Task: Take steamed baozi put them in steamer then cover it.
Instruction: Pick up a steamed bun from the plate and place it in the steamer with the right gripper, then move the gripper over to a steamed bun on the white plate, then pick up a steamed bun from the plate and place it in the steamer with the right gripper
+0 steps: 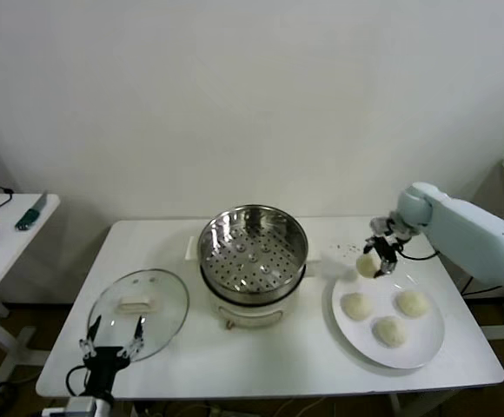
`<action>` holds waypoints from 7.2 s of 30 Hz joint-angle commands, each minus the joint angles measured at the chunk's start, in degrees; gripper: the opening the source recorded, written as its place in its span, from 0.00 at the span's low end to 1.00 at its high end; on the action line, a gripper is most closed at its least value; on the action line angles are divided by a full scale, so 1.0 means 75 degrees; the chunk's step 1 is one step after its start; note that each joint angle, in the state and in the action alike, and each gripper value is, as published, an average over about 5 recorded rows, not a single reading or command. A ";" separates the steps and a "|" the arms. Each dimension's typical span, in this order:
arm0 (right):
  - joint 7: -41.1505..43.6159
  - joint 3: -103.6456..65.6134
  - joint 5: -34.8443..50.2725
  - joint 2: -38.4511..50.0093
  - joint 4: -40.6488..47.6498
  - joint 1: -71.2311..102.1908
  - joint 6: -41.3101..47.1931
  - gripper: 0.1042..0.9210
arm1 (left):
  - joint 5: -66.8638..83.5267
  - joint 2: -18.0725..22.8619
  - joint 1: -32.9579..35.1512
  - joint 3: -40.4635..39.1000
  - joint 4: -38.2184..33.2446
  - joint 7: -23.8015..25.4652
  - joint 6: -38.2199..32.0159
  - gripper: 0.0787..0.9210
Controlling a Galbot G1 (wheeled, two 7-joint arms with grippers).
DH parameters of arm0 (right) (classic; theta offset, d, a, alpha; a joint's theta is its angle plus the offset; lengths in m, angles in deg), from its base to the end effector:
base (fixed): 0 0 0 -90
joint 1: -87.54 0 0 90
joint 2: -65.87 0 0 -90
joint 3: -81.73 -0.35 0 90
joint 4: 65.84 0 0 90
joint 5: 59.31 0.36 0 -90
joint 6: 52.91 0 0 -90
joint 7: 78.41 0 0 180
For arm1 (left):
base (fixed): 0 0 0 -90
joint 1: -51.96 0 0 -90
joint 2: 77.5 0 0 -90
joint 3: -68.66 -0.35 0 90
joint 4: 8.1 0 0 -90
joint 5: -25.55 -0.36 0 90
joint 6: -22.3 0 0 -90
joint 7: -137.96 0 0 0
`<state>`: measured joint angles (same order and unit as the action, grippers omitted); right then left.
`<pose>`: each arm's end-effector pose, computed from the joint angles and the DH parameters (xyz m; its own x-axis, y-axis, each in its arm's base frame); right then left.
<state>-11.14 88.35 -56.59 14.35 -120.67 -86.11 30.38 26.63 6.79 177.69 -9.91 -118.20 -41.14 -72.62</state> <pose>0.6107 -0.1180 -0.1021 -0.1684 -0.1084 0.9797 -0.9059 -0.3747 -0.1972 0.1414 0.0892 -0.3709 -0.9786 -0.1228 0.1650 -0.0936 0.9802 0.1744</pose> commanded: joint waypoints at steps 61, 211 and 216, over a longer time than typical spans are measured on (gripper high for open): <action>-0.0484 -0.0174 -0.4559 -0.4508 0.0864 0.0285 -0.3866 0.88 | -0.0080 -0.0026 0.0428 -0.0002 -0.0202 -0.0063 0.0117 0.88; -0.1578 0.3554 0.6193 -0.4520 0.0198 -0.1769 0.3281 0.73 | -0.0526 0.0165 0.1477 -0.0234 -0.1324 -0.0020 0.0188 0.88; -0.1464 0.3703 0.6183 -0.4842 0.0600 -0.1506 0.3182 0.73 | -0.0519 0.0138 0.1484 -0.0221 -0.1331 -0.0020 0.0190 0.88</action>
<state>-22.52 115.55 -10.16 -15.47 -121.33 -102.12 54.36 23.11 7.89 188.64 -11.63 -127.91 -41.36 -71.19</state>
